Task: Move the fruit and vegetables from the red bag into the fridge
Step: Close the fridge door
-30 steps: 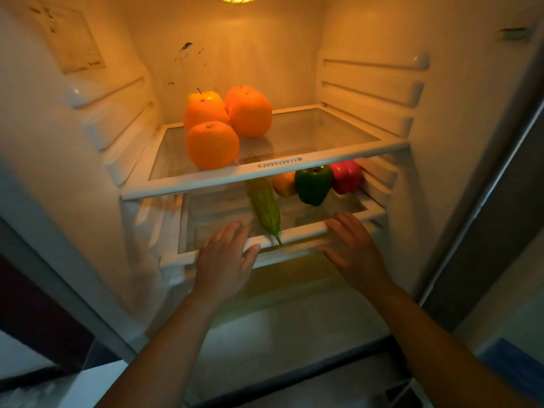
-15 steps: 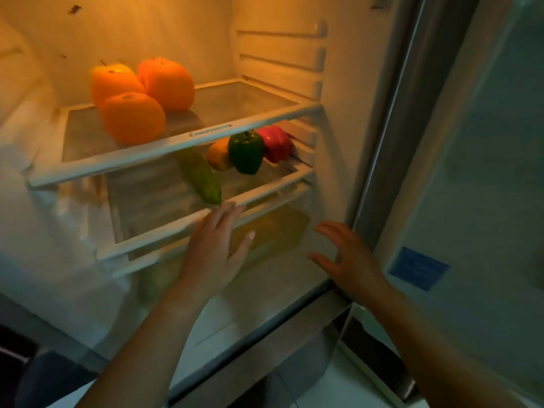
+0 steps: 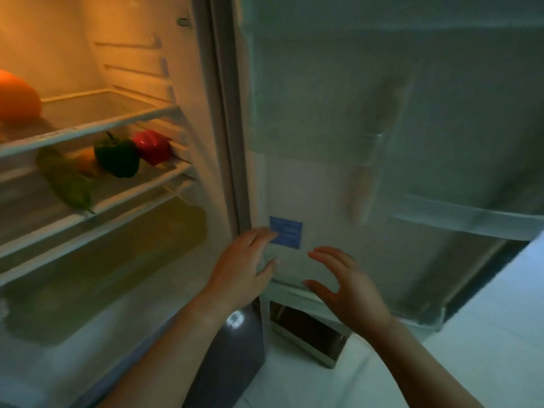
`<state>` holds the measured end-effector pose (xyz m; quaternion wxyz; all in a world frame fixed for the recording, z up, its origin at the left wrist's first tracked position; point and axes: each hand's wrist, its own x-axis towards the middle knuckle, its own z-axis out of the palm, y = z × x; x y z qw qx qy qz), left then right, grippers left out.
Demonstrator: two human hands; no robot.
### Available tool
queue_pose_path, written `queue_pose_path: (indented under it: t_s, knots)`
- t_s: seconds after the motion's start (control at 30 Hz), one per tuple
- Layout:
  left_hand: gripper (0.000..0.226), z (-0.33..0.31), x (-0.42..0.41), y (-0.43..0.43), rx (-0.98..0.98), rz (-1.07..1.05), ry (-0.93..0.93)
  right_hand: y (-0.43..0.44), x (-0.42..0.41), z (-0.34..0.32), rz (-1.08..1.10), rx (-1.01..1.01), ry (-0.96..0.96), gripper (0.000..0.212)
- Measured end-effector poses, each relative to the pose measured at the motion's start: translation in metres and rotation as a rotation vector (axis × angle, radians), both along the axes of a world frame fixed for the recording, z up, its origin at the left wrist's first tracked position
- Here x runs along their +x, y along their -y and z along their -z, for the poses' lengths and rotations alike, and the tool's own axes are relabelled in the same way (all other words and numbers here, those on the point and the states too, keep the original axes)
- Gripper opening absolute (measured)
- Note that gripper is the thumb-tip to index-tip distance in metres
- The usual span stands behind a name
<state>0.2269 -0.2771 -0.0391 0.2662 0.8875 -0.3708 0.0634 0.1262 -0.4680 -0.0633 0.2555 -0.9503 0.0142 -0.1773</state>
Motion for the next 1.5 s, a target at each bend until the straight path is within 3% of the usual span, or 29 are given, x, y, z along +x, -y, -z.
queue_pose_path:
  t_s: [0.2,0.37,0.53,0.67,0.77,0.9,1.1,1.3,1.5]
  knots:
    - [0.058,0.004,-0.051,0.099,0.074,0.138,-0.017,0.079,-0.081,-0.001,0.147,-0.046,-0.045,0.050]
    - [0.059,0.016,-0.082,0.162,0.287,0.198,-0.005,0.130,-0.134,0.004,0.257,-0.071,-0.057,0.050]
    - [0.067,0.036,-0.100,0.195,0.522,0.177,-0.079,0.166,-0.165,-0.002,0.314,-0.048,-0.045,0.051]
    - [0.067,0.046,-0.116,0.204,0.575,0.158,-0.160,0.189,-0.177,-0.014,0.329,-0.075,0.010,0.049]
    - [0.065,0.044,-0.124,0.206,0.521,0.155,-0.153,0.206,-0.177,-0.027,0.389,-0.055,0.075,0.053]
    - [0.063,0.022,-0.130,0.200,0.324,0.152,-0.035,0.228,-0.167,-0.052,0.458,0.080,0.183,0.074]
    - [0.060,-0.027,-0.141,0.173,0.175,0.151,0.084,0.237,-0.122,-0.097,0.365,0.242,0.180,0.103]
    - [0.059,-0.084,-0.141,0.157,-0.037,0.183,0.326,0.223,-0.107,-0.105,0.361,0.409,0.164,0.101]
    - [0.066,-0.098,-0.127,0.154,0.130,0.149,0.347,0.184,-0.127,-0.103,0.441,0.469,0.206,0.099]
